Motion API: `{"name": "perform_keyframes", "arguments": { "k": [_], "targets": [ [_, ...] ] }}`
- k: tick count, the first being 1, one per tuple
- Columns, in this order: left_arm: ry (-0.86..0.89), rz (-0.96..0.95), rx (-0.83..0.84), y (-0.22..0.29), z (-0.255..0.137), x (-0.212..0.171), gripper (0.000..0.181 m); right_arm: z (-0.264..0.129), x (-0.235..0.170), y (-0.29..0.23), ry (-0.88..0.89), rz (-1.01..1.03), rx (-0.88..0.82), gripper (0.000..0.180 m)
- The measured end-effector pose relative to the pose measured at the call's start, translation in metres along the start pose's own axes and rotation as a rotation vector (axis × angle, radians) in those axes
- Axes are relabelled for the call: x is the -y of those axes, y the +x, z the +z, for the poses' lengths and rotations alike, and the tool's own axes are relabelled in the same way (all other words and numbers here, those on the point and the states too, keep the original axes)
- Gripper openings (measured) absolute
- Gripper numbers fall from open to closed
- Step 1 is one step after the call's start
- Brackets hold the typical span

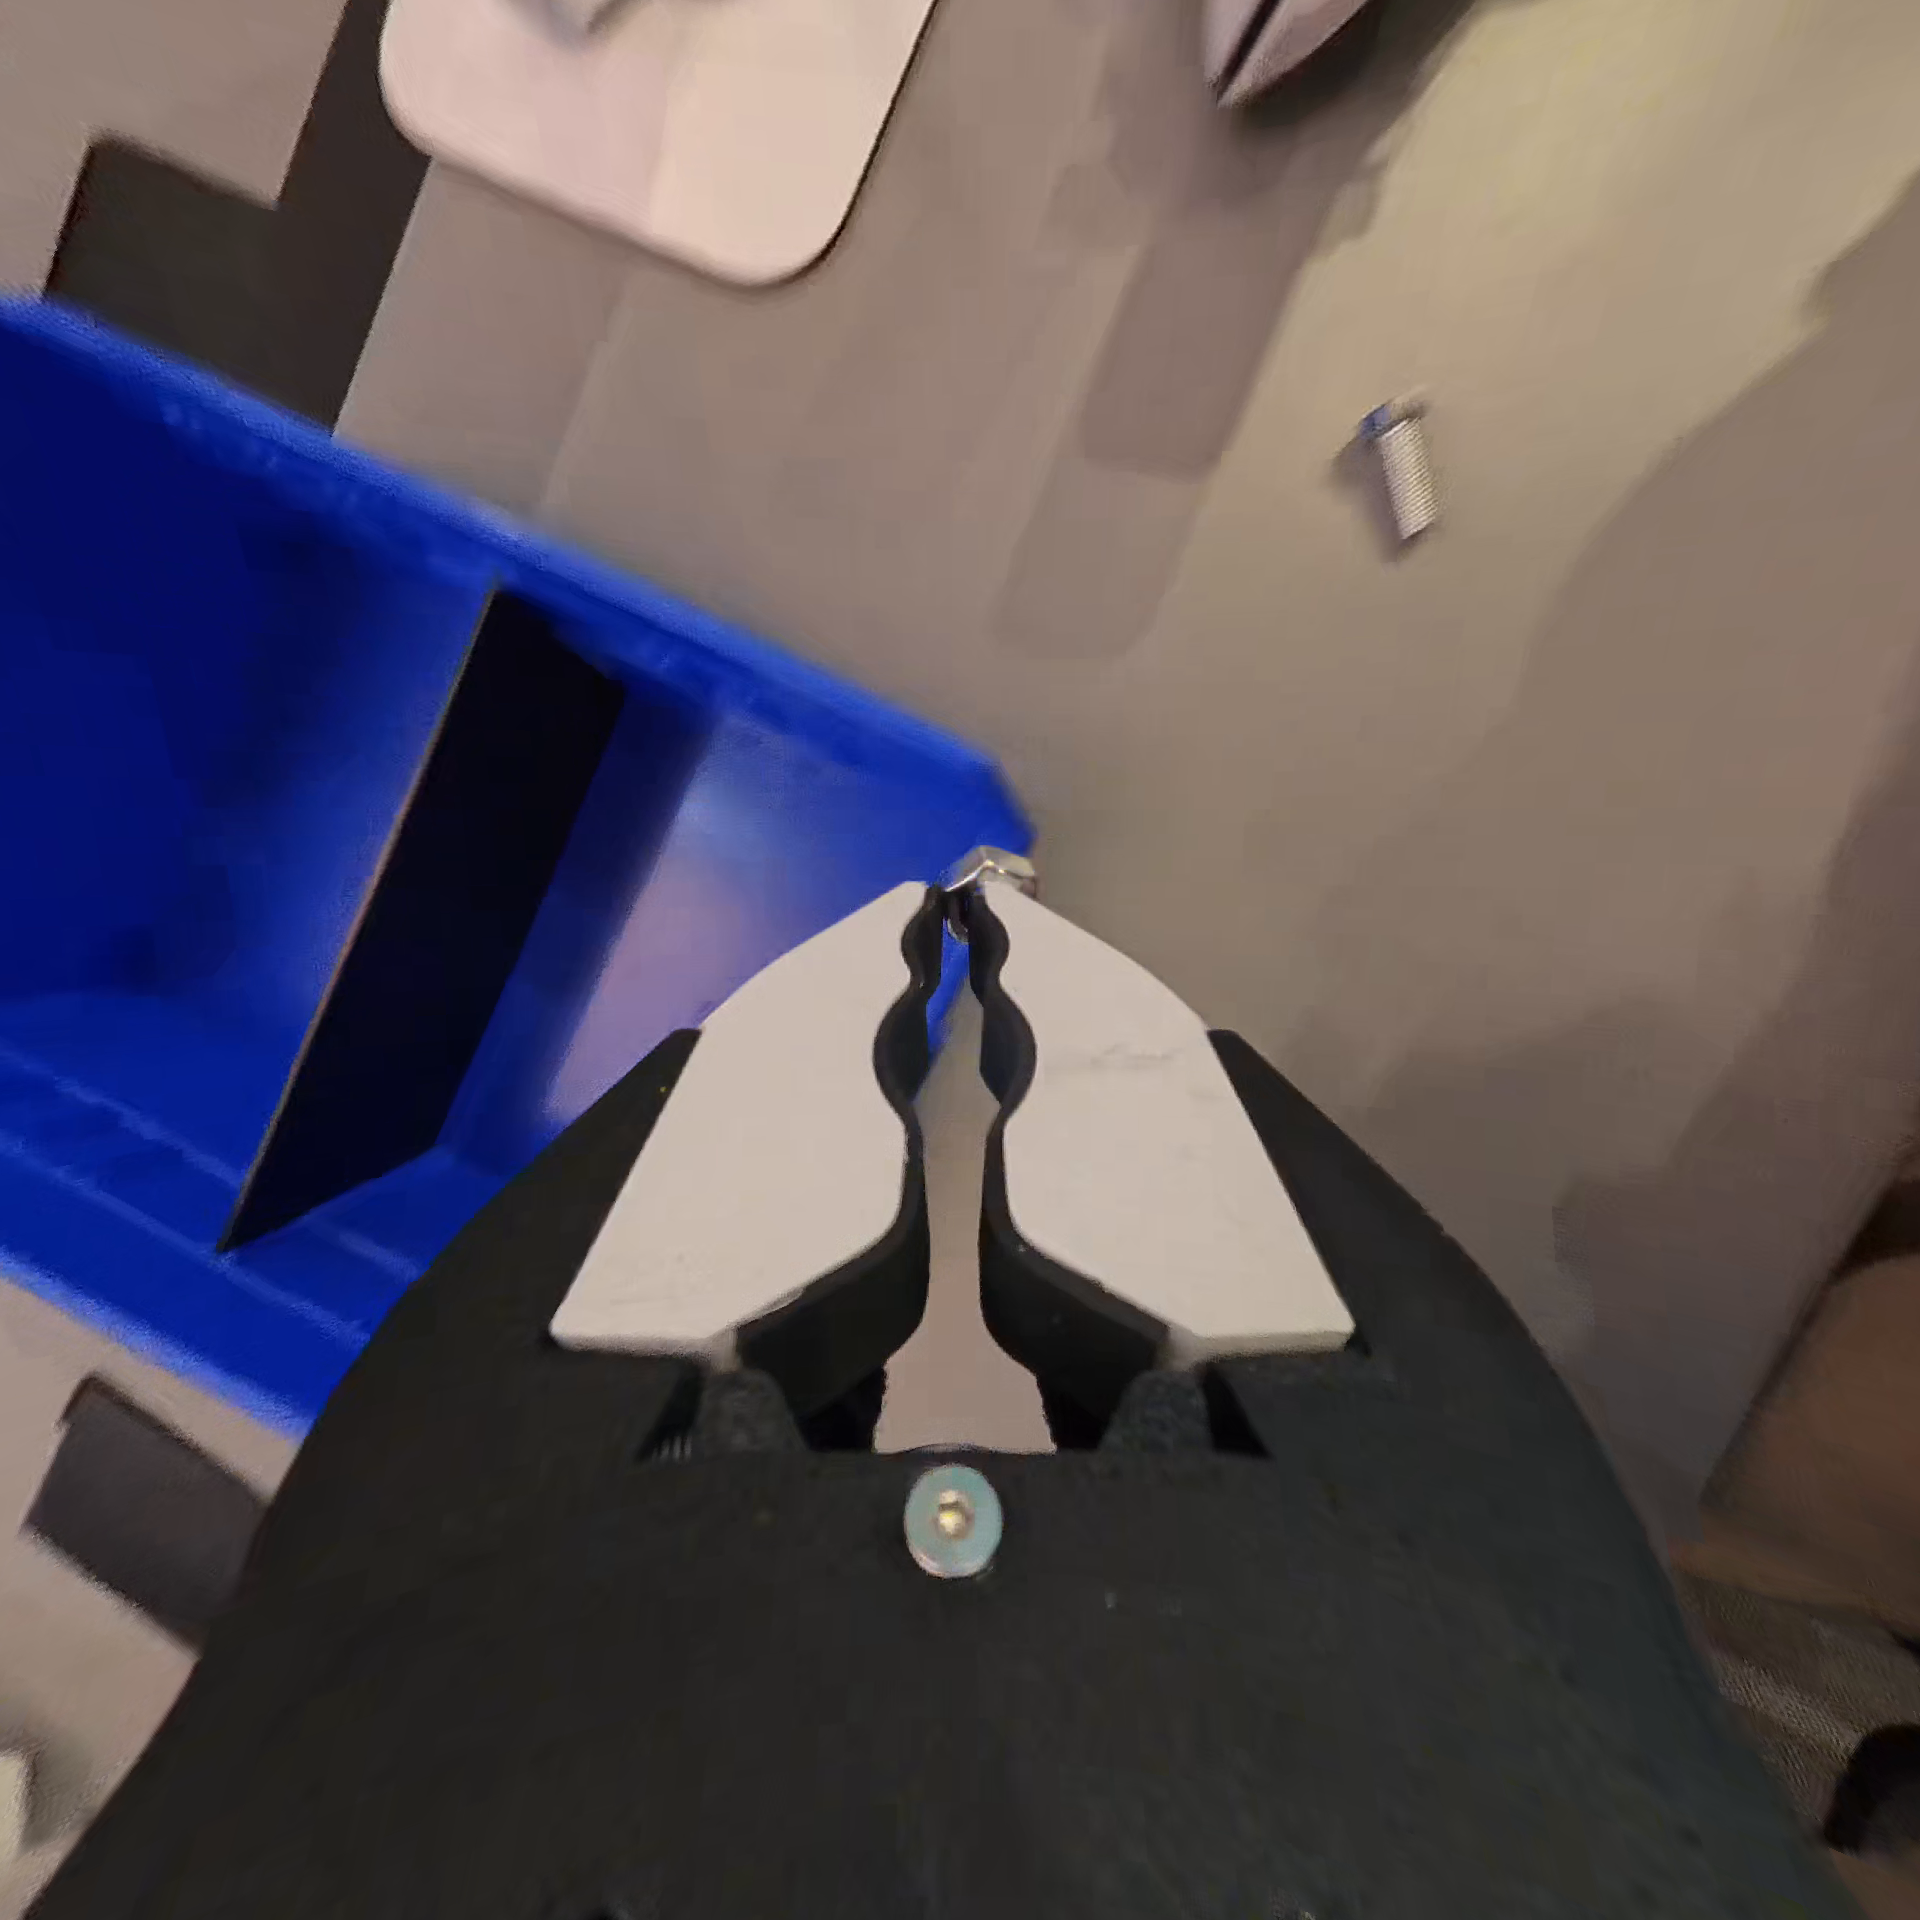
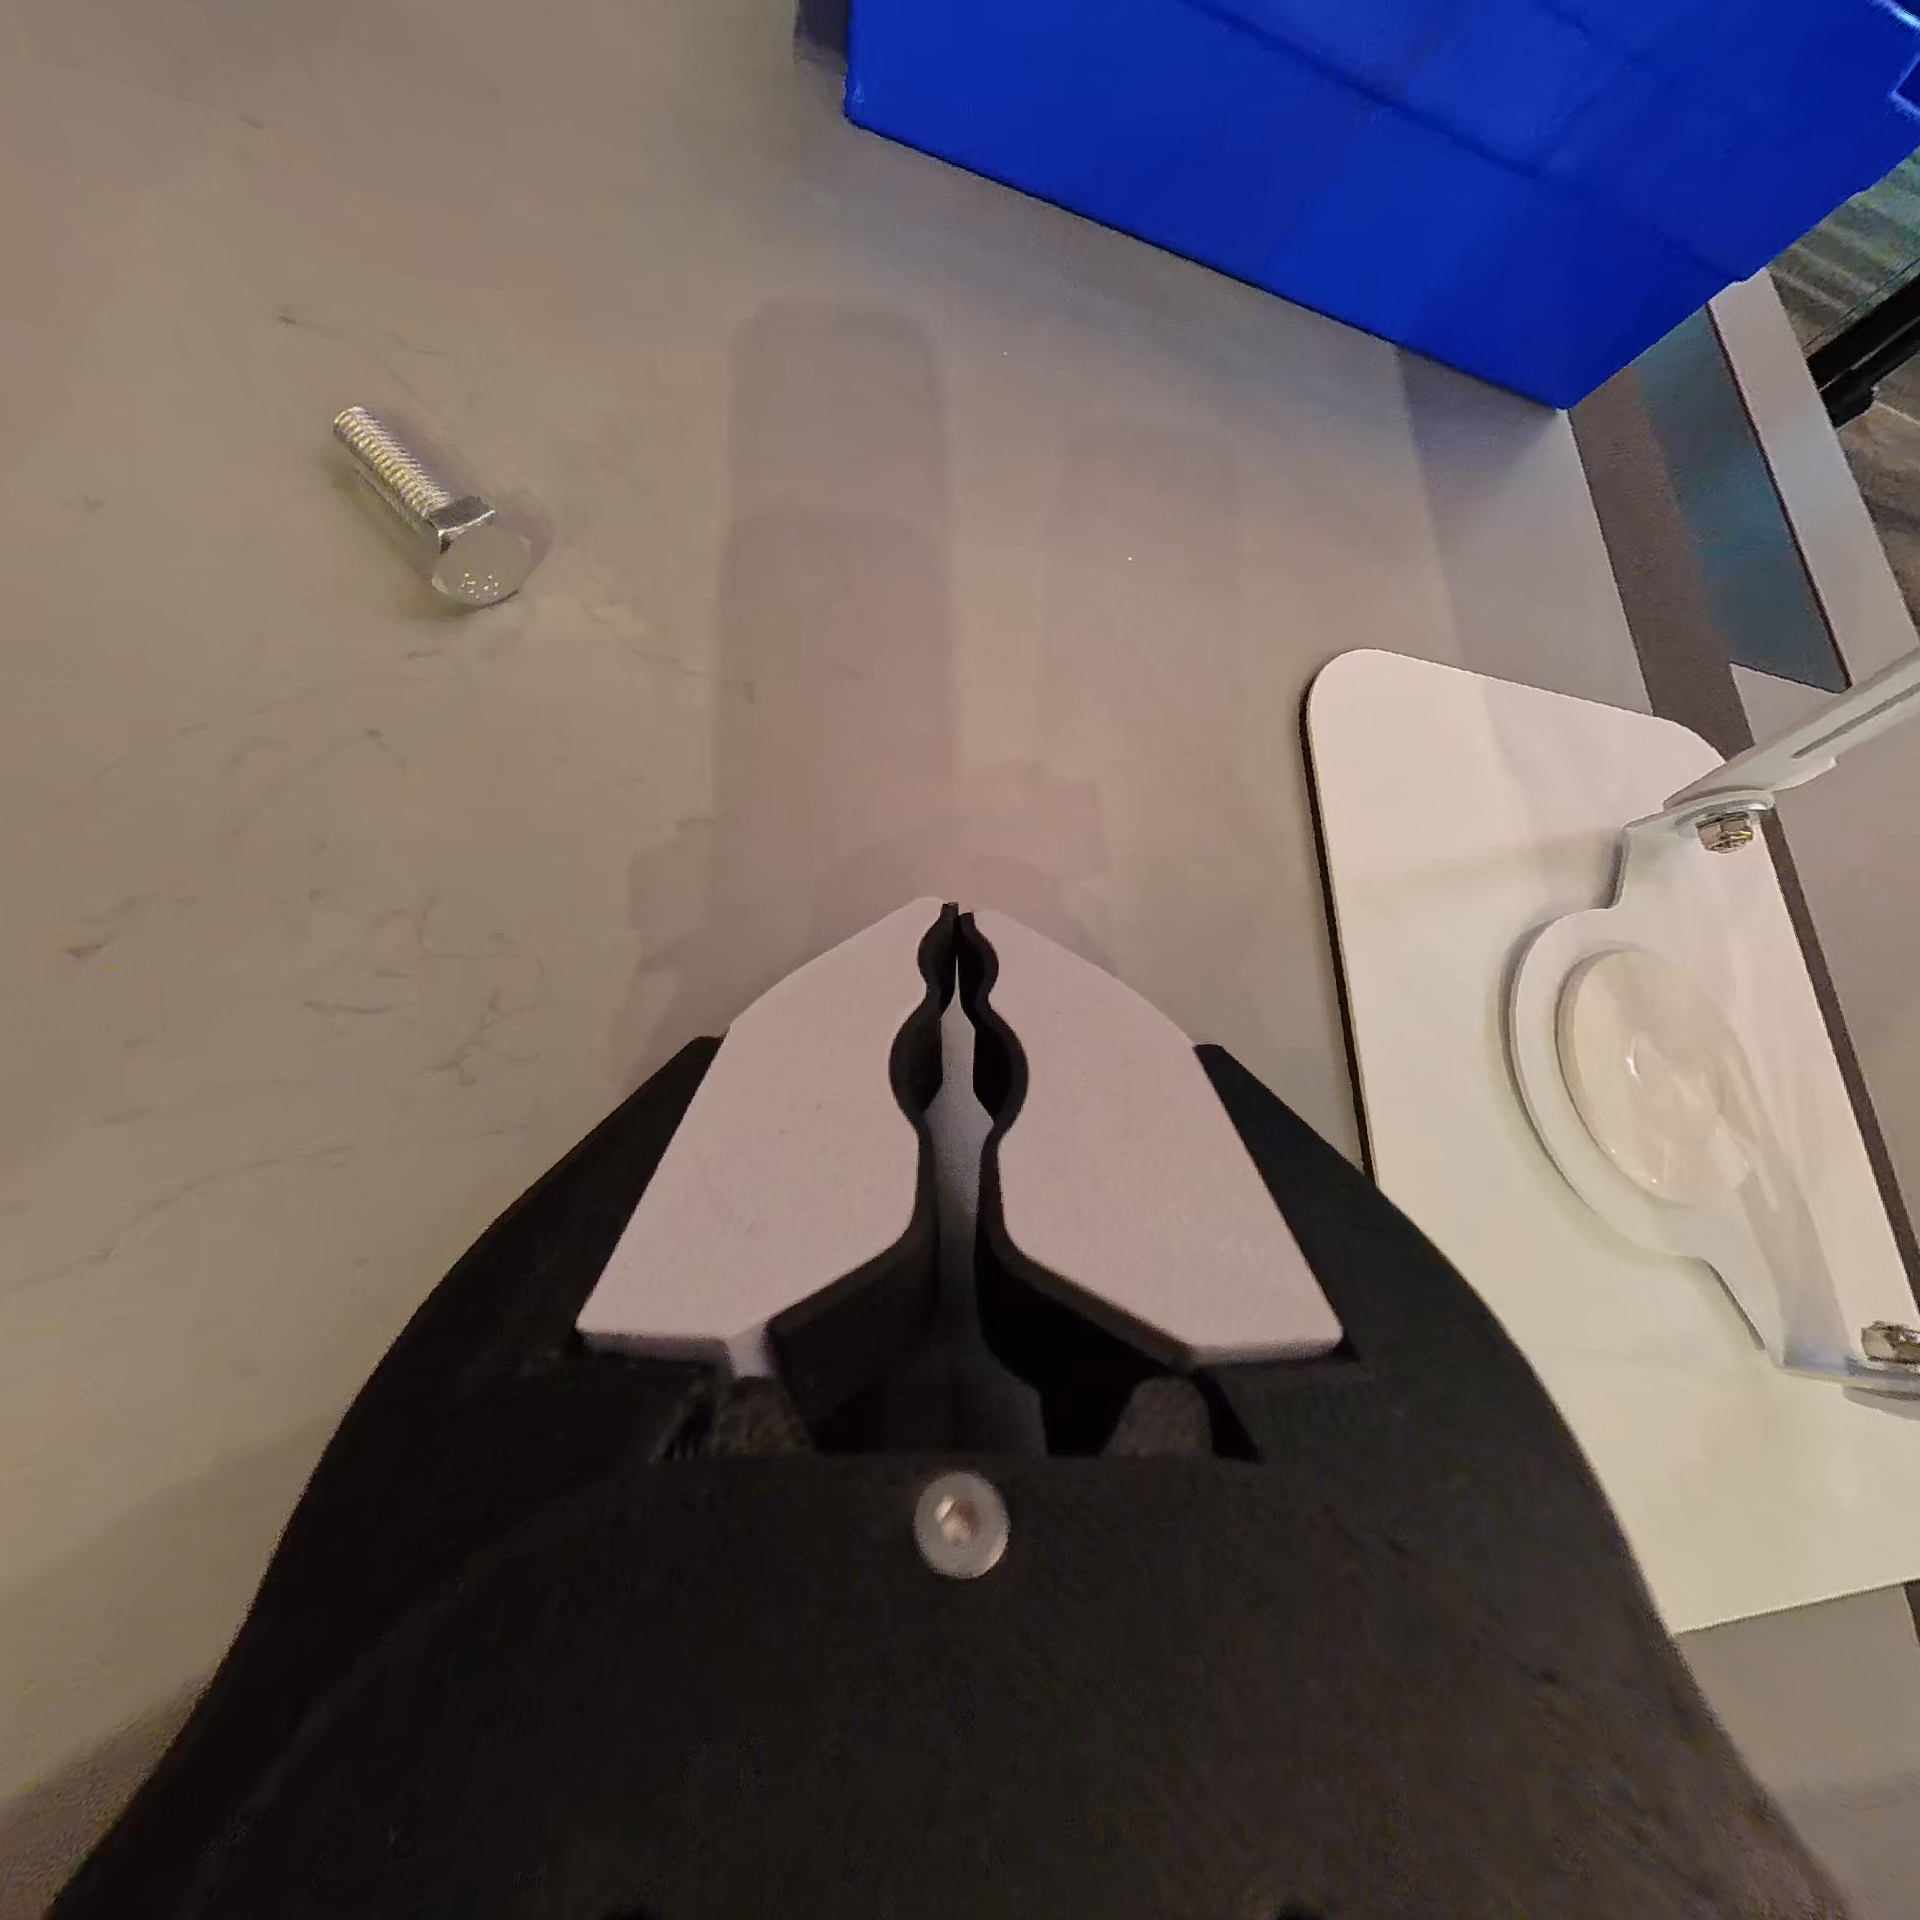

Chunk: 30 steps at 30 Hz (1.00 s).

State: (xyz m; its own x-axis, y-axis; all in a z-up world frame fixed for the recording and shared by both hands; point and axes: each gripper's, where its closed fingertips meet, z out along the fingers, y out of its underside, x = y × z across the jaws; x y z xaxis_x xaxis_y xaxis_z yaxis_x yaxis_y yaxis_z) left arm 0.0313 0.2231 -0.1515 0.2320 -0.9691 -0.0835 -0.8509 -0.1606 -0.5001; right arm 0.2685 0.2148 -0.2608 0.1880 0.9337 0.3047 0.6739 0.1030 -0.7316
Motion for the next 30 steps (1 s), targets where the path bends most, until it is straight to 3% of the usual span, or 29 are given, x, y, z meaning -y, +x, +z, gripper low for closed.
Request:
{"name": "perform_keyframes", "arguments": {
  "k": [7,14,21,25,30],
  "targets": [
    [0.329,0.041,-0.107,0.085,0.022,0.067,0.004,-0.020,0.017,-0.015,0.115,0.094,-0.020,0.000],
    [0.705,0.179,-0.191,0.119,0.049,0.126,0.004,-0.059,0.094,-0.054,0.527,0.355,0.148,0.002],
    [0.766,0.471,-0.002,0.134,0.054,0.145,0.004,-0.080,0.130,-0.060,0.823,0.658,0.383,0.018],
    [0.784,0.523,0.001,0.146,0.060,0.153,0.004,-0.075,0.132,-0.068,0.820,0.656,0.420,0.031],
    [0.786,0.552,-0.011,0.153,0.068,0.155,0.004,-0.074,0.134,-0.071,0.831,0.671,0.441,0.027]
  ]
}}
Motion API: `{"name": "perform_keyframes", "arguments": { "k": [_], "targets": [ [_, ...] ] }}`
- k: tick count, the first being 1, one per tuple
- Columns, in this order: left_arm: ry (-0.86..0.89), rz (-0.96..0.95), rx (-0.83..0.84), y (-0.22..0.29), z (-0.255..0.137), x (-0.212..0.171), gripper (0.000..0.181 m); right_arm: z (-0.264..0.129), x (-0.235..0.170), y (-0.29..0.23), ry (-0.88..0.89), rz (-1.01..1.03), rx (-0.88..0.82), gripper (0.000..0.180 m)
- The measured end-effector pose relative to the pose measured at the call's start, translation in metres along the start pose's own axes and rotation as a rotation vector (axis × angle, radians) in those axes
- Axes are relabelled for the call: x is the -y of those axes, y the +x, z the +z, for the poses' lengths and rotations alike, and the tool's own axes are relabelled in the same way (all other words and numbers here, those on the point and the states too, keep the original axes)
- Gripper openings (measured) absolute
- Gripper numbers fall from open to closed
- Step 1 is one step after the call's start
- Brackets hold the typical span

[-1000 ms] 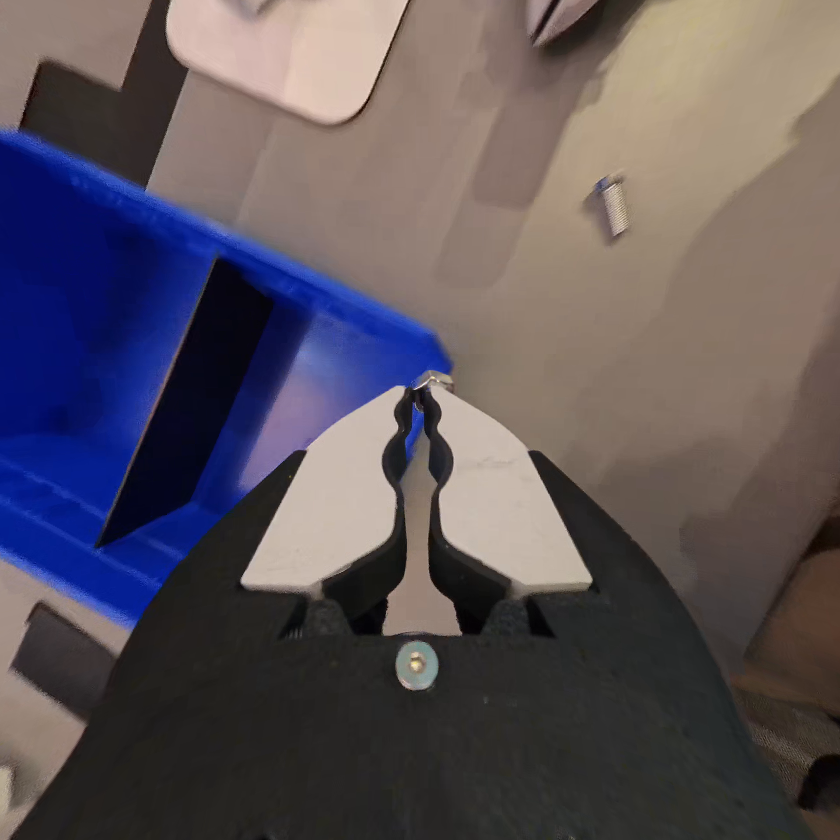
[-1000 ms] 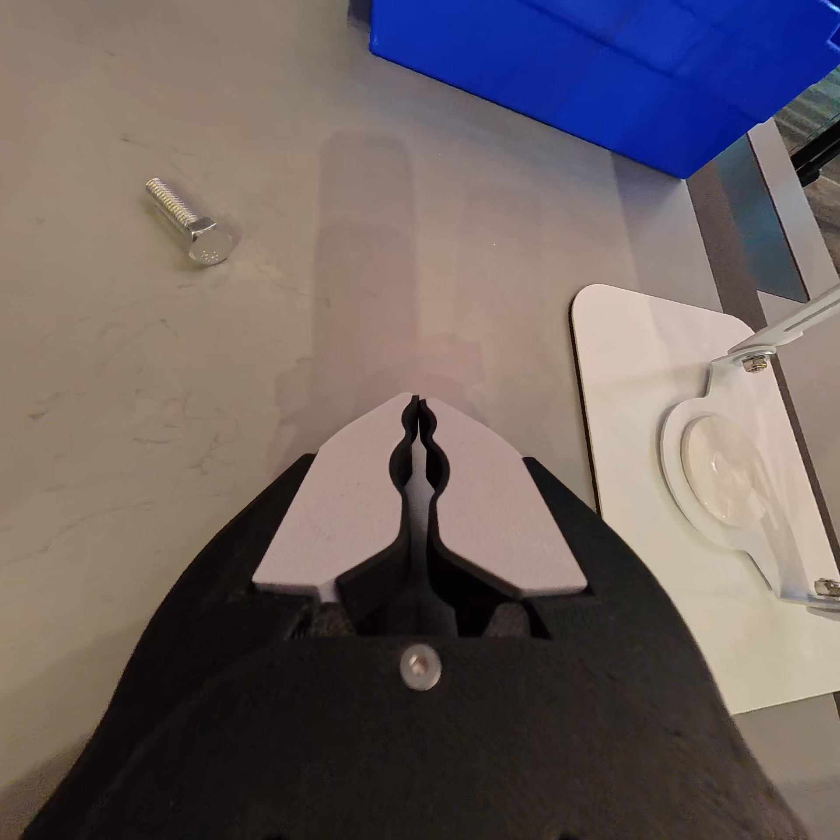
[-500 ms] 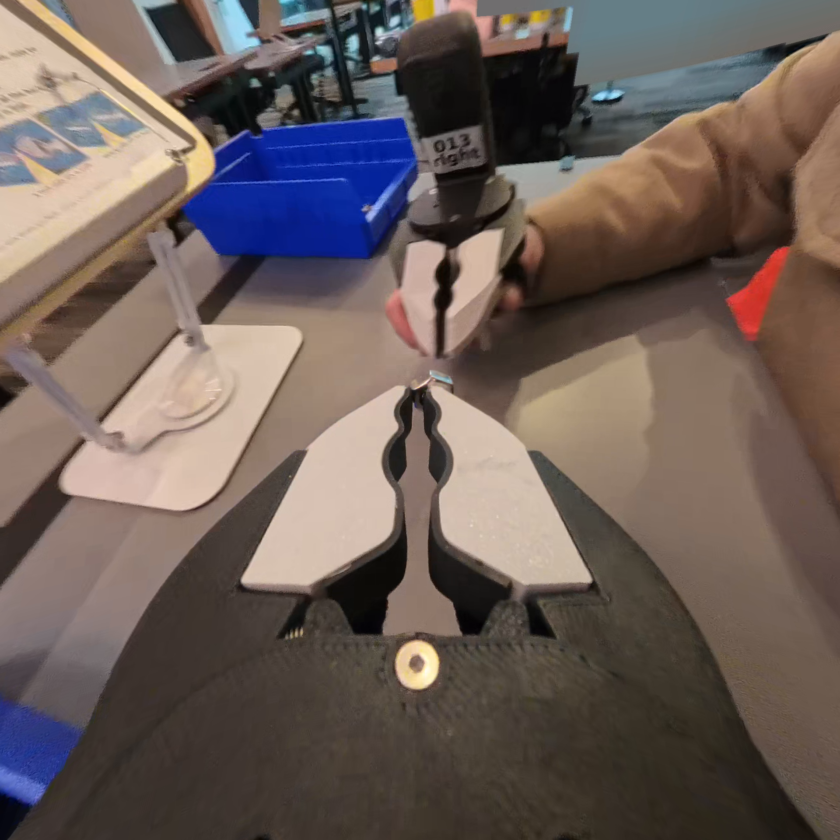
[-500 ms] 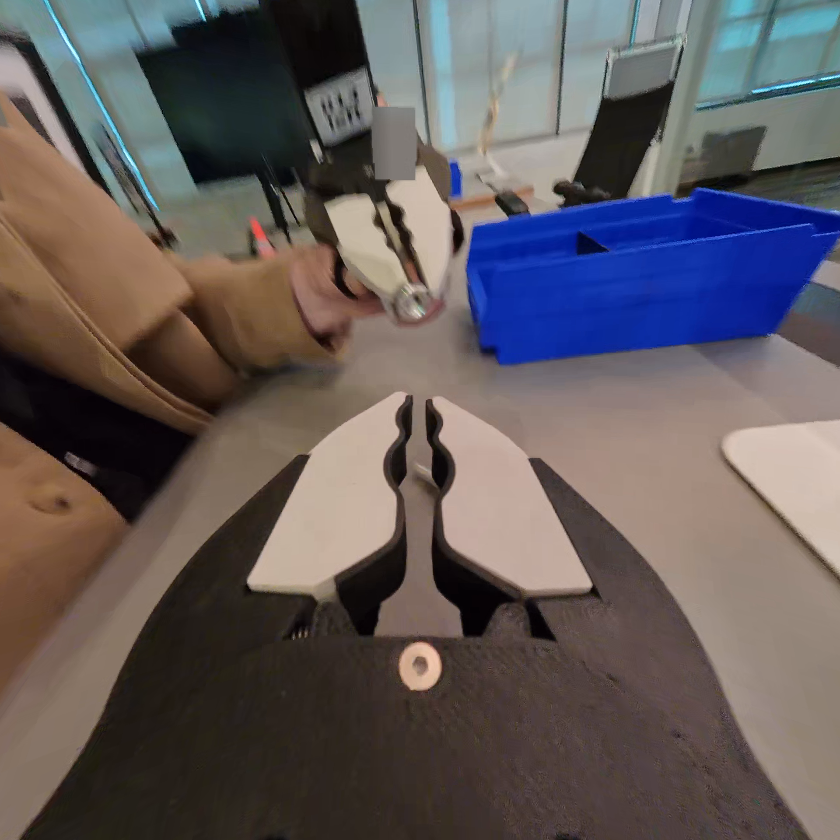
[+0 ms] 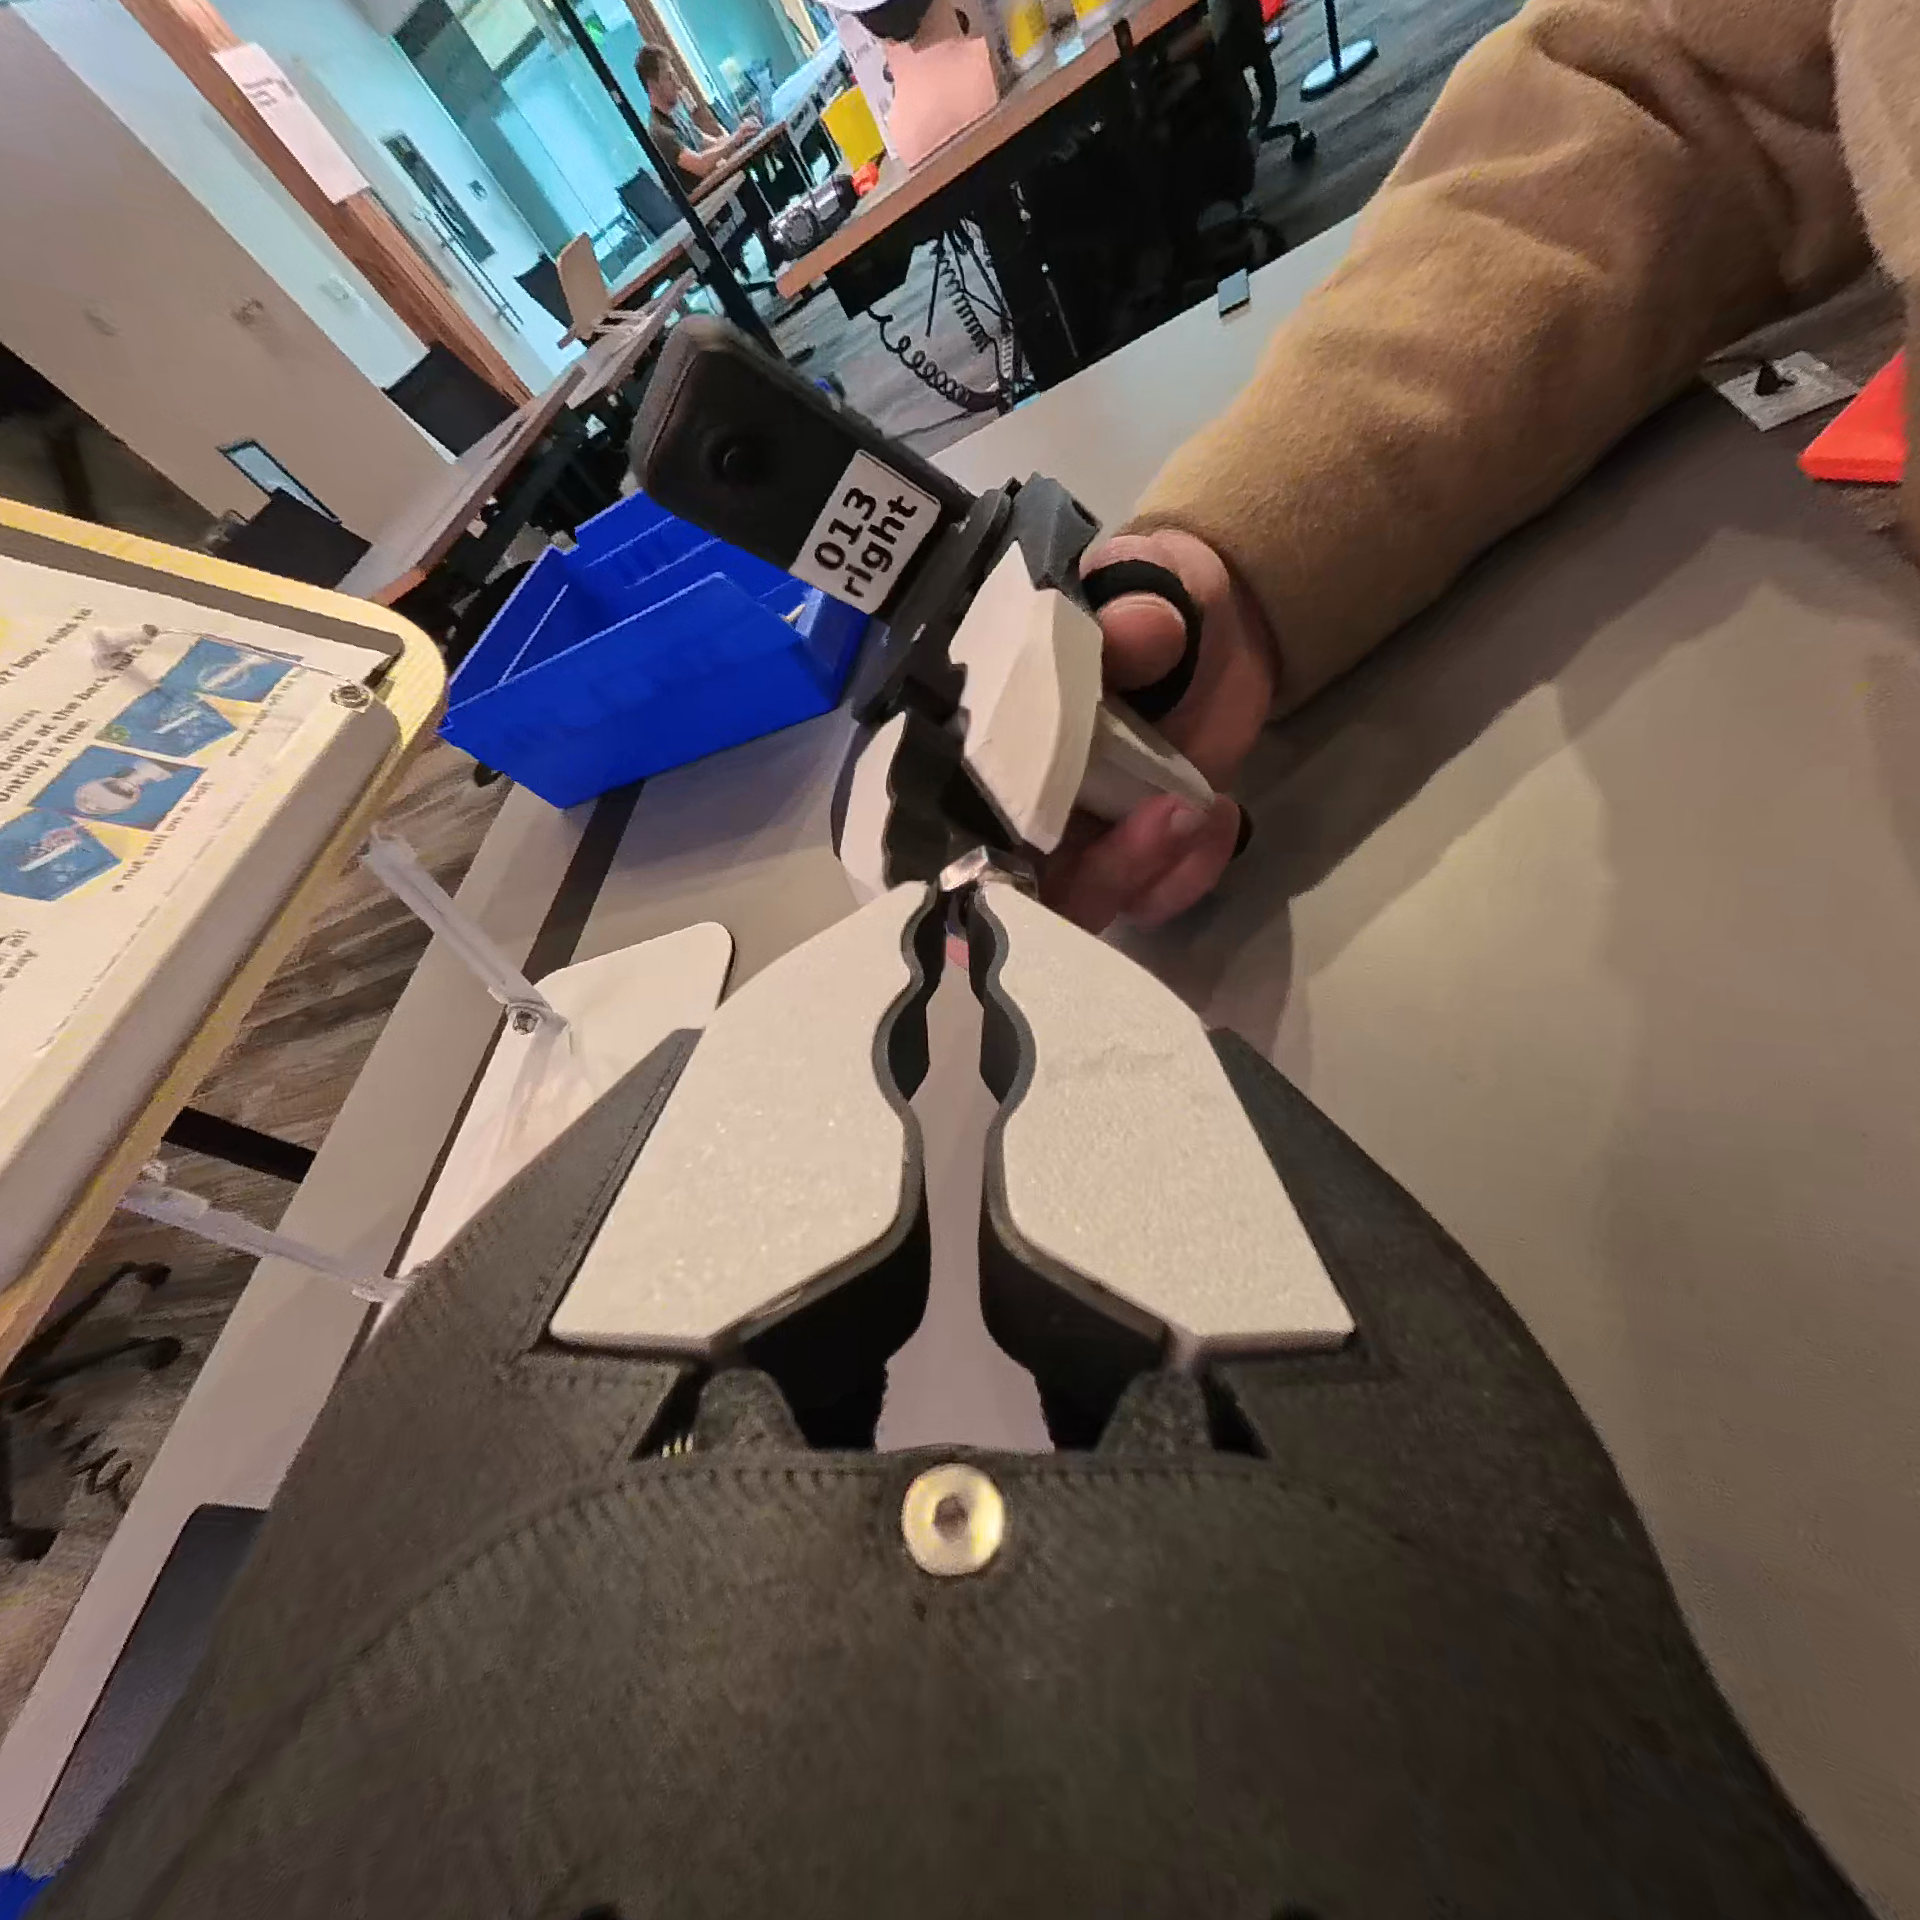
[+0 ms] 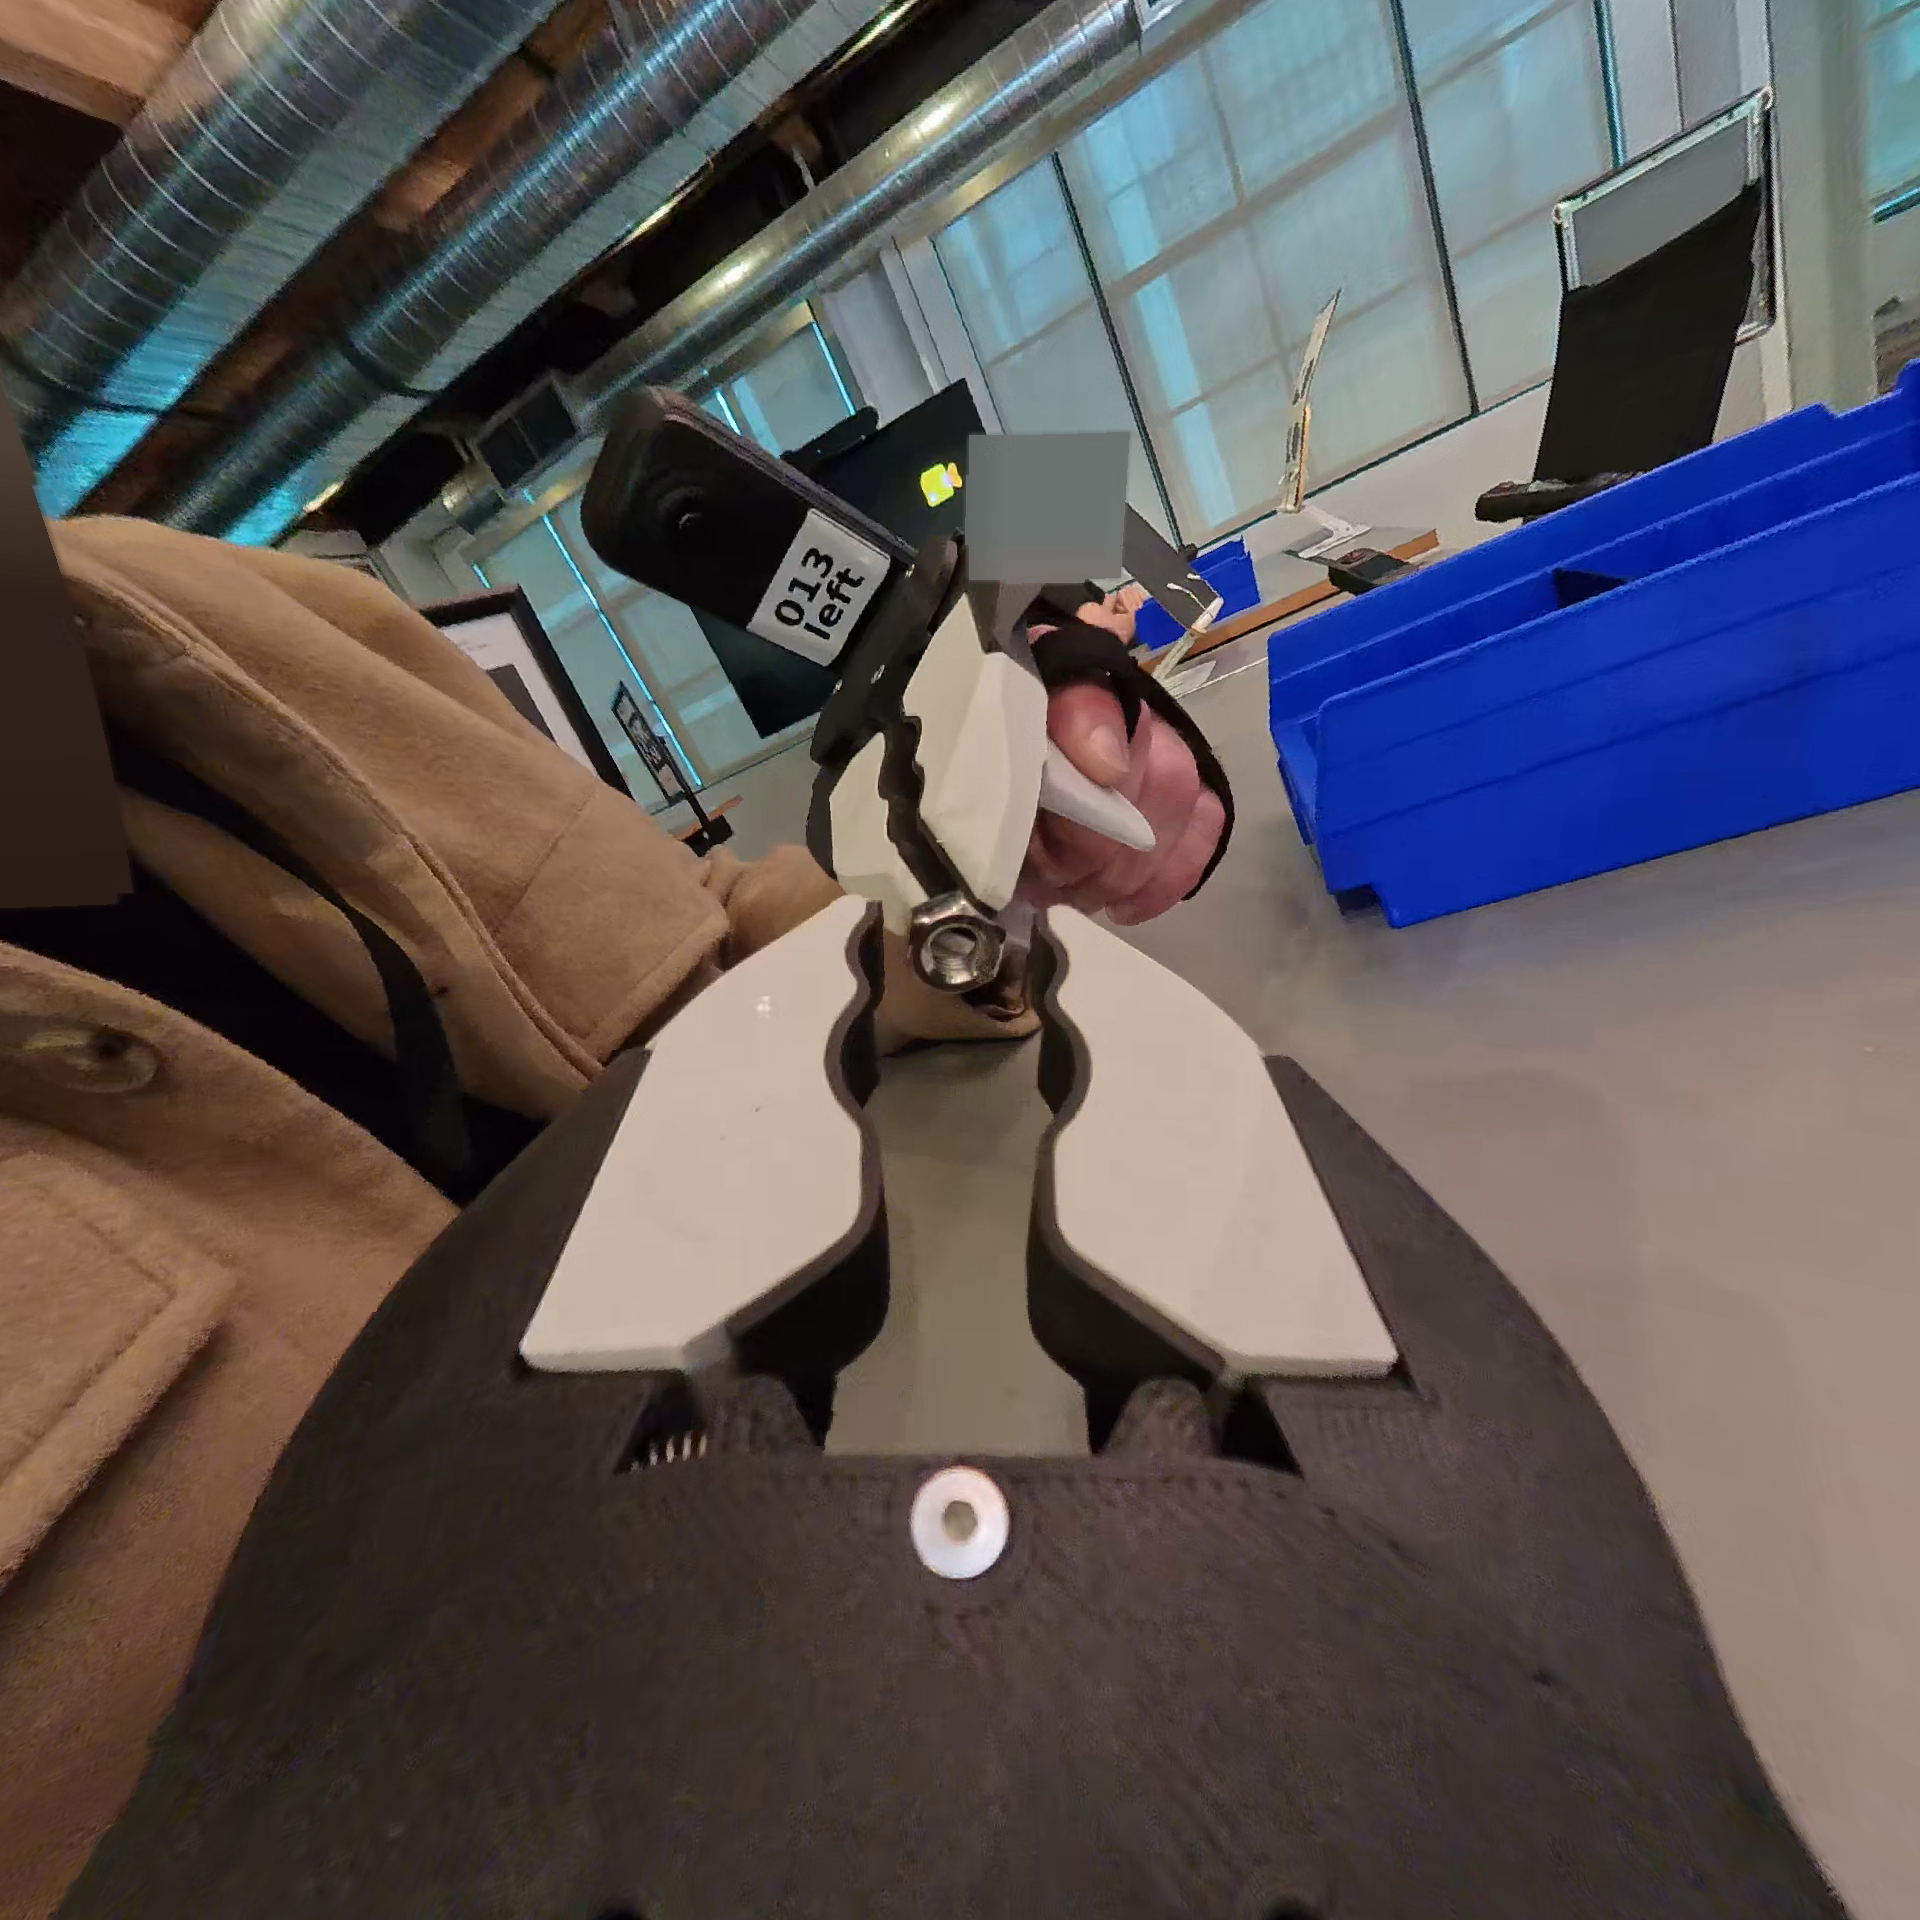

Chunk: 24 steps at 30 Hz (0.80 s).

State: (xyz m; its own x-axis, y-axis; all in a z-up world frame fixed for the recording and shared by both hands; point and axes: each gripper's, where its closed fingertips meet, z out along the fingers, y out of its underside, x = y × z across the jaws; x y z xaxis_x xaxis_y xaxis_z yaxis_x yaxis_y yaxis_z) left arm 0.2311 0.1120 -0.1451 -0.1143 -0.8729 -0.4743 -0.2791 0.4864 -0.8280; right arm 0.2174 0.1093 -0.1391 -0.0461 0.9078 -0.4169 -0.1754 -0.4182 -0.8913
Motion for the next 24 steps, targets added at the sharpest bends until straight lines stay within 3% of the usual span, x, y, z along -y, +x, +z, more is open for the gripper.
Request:
{"name": "perform_keyframes", "arguments": {
  "k": [4,14,19,24],
  "targets": [
    [0.003,0.005,0.004,0.000,-0.001,-0.001,0.004,0.000,-0.003,0.001,-0.001,0.032,0.019,0.018],
    [0.027,0.005,0.010,-0.001,-0.002,0.000,0.004,-0.001,-0.001,0.001,-0.003,0.019,0.014,0.017],
    [0.018,-0.020,-0.001,-0.006,-0.015,0.001,0.020,-0.012,0.004,0.009,0.002,-0.018,-0.036,0.017],
    [-0.207,-0.010,-0.058,-0.003,-0.029,-0.042,0.022,-0.023,0.005,0.018,-0.028,-0.058,-0.087,0.017]
  ]
}}
